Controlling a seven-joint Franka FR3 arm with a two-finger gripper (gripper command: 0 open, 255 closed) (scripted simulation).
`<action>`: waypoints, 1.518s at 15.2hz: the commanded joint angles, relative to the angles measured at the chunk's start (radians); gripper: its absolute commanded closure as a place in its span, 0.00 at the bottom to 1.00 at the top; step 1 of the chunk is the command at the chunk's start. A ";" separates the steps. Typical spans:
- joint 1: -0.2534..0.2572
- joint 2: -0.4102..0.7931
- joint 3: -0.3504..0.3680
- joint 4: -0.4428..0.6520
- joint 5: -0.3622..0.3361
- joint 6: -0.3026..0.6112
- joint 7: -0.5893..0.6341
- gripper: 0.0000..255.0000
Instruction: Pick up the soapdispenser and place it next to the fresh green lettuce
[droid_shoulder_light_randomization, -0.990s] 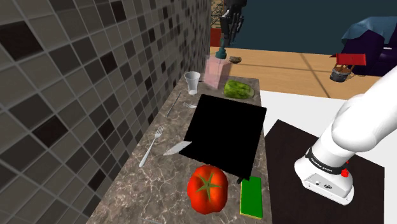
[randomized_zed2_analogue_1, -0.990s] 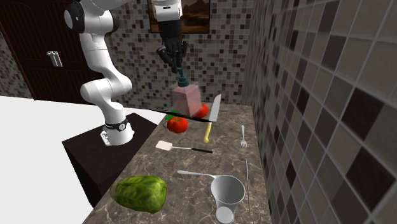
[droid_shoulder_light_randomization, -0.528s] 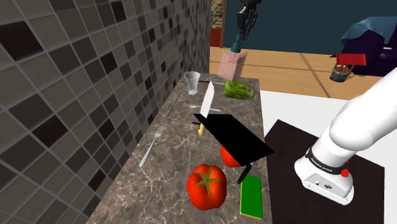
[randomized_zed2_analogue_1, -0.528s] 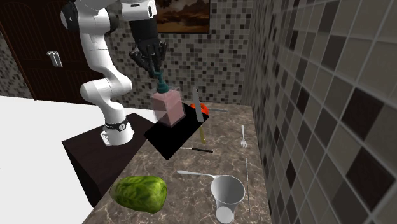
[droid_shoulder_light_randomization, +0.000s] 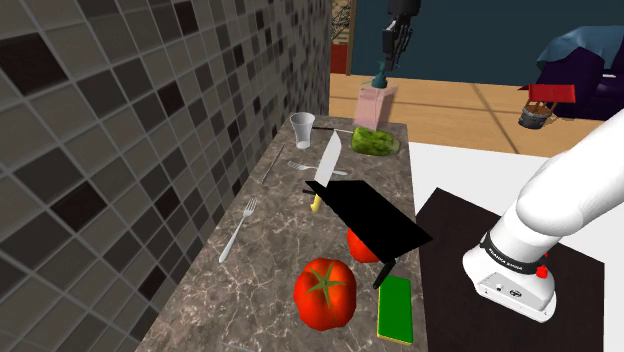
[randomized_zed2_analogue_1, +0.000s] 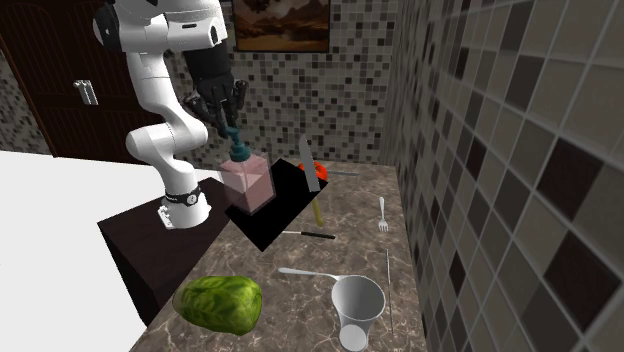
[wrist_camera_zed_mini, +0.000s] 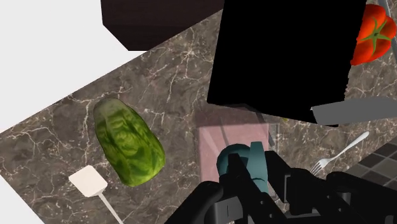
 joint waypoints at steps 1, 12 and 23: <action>0.000 -0.007 0.000 -0.036 0.000 0.029 -0.004 1.00; -0.001 -0.028 0.003 -0.205 0.000 0.176 -0.022 1.00; 0.000 -0.022 0.005 -0.347 0.005 0.322 -0.041 1.00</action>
